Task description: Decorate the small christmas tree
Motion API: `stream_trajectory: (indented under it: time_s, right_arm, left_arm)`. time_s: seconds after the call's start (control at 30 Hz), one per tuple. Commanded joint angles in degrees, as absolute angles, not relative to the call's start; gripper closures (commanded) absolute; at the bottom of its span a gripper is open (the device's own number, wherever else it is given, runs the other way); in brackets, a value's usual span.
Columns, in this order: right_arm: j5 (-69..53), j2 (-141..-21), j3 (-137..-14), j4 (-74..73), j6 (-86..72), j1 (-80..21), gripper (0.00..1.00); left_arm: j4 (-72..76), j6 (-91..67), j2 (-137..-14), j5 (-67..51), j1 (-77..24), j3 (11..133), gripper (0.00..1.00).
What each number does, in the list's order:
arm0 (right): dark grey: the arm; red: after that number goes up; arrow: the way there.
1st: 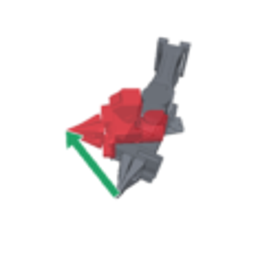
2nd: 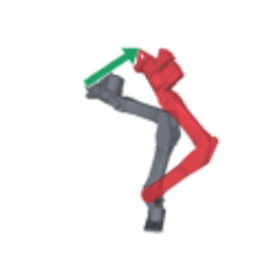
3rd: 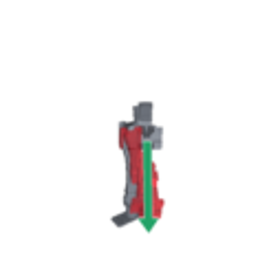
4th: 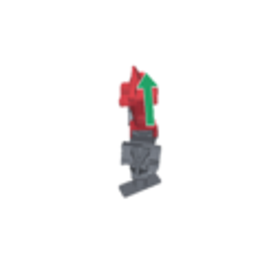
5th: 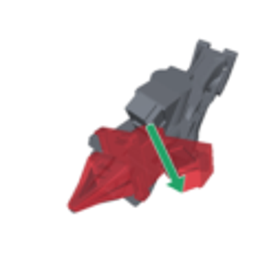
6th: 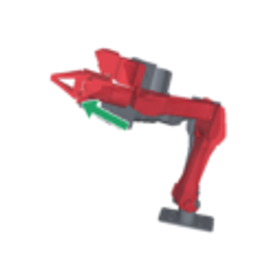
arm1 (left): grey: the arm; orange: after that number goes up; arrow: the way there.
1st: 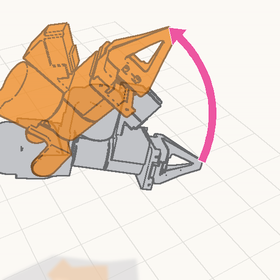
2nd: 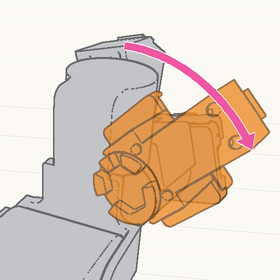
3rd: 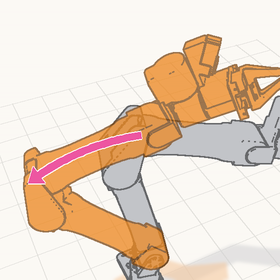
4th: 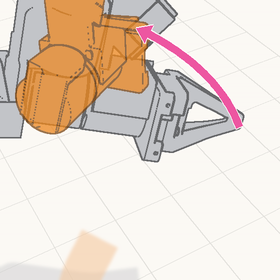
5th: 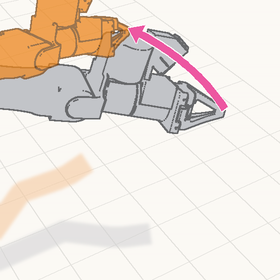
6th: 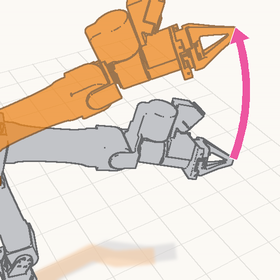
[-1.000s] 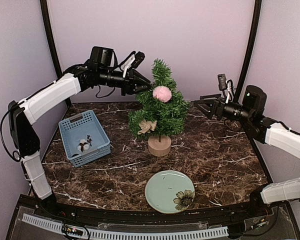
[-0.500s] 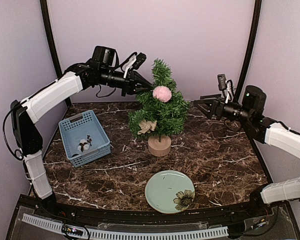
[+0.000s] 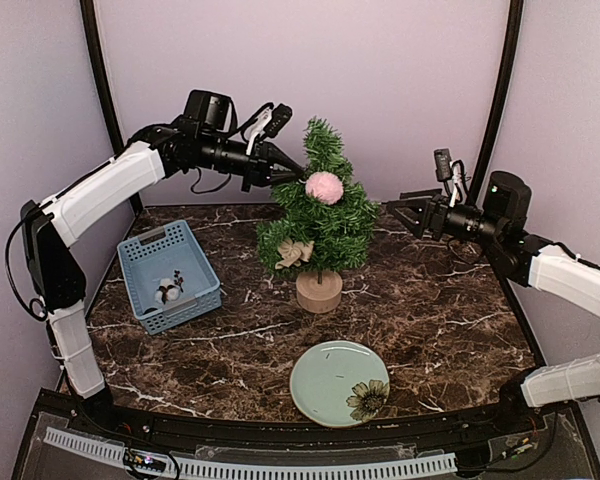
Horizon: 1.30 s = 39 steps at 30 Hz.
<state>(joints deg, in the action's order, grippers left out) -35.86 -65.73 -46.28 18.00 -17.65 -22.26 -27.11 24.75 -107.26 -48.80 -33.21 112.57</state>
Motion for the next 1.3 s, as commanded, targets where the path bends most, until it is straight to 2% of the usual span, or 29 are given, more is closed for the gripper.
stream_trajectory:
  time_s: [0.0, 0.63, 0.7, 0.73, 0.8, 0.9, 1.27]
  right_arm:
    - [-35.1, -65.8, -47.9, 20.3, -17.4, -22.7, 0.15]
    - [-34.9, -65.5, -48.4, 22.9, -18.4, -23.1, 0.15]
    - [-35.0, -65.6, -48.5, 22.8, -18.3, -23.2, 0.15]
    - [-35.0, -65.6, -48.4, 22.7, -18.3, -23.3, 0.15]
    - [-34.8, -65.4, -48.3, 22.5, -18.0, -23.3, 0.15]
    - [-34.5, -65.2, -48.1, 22.3, -18.0, -23.3, 0.15]
    - [-34.0, -65.1, -47.7, 21.7, -17.6, -23.4, 0.15]
  left_arm:
    - [-26.9, 23.9, -104.9, -49.7, -33.3, 114.0, 1.0]
    - [-16.8, 16.8, -95.7, -47.2, -33.3, 107.6, 1.0]
    - [-19.5, 17.3, -97.0, -44.5, -33.4, 109.5, 0.93]
    - [-22.9, 17.9, -97.8, -44.1, -33.4, 110.7, 0.83]
    - [-29.0, 20.0, -100.3, -43.1, -33.8, 114.5, 0.74]
    - [-33.7, 21.9, -103.0, -38.7, -35.0, 117.6, 0.66]
    - [-37.0, 21.3, -106.7, -35.3, -35.7, 119.8, 0.62]
